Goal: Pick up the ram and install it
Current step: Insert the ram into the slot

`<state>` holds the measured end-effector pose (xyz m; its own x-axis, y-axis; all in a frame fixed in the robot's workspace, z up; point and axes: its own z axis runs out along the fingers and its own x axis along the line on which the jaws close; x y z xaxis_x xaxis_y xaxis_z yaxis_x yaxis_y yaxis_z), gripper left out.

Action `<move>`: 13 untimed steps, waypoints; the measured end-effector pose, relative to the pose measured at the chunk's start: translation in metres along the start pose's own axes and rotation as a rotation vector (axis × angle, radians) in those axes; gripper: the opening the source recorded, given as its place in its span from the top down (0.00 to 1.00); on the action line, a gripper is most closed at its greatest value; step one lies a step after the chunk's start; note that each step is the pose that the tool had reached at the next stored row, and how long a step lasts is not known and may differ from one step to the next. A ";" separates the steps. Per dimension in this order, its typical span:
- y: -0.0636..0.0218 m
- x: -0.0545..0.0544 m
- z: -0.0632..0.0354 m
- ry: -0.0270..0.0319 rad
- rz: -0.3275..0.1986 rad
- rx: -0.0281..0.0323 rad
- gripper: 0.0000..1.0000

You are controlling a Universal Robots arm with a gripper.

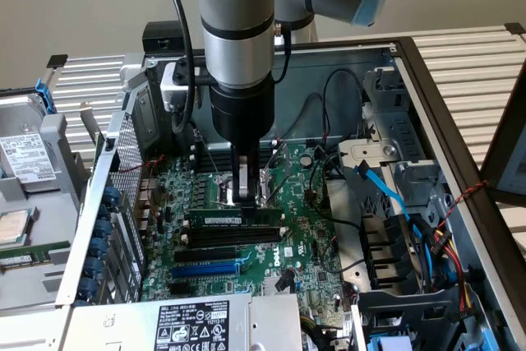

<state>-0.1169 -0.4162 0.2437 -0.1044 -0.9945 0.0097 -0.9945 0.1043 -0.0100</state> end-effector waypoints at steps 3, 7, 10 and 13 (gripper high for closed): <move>0.0012 0.001 0.0002 -0.0053 -0.005 0.0004 0.87; 0.0018 0.001 0.0012 -0.0058 -0.026 0.0006 0.87; 0.0018 0.001 0.0017 -0.0061 -0.062 0.0008 0.87; 0.0018 0.001 0.0019 -0.0064 -0.068 0.0010 0.87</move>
<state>-0.1188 -0.4169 0.2418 -0.0362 -0.9993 0.0040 -0.9993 0.0362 -0.0106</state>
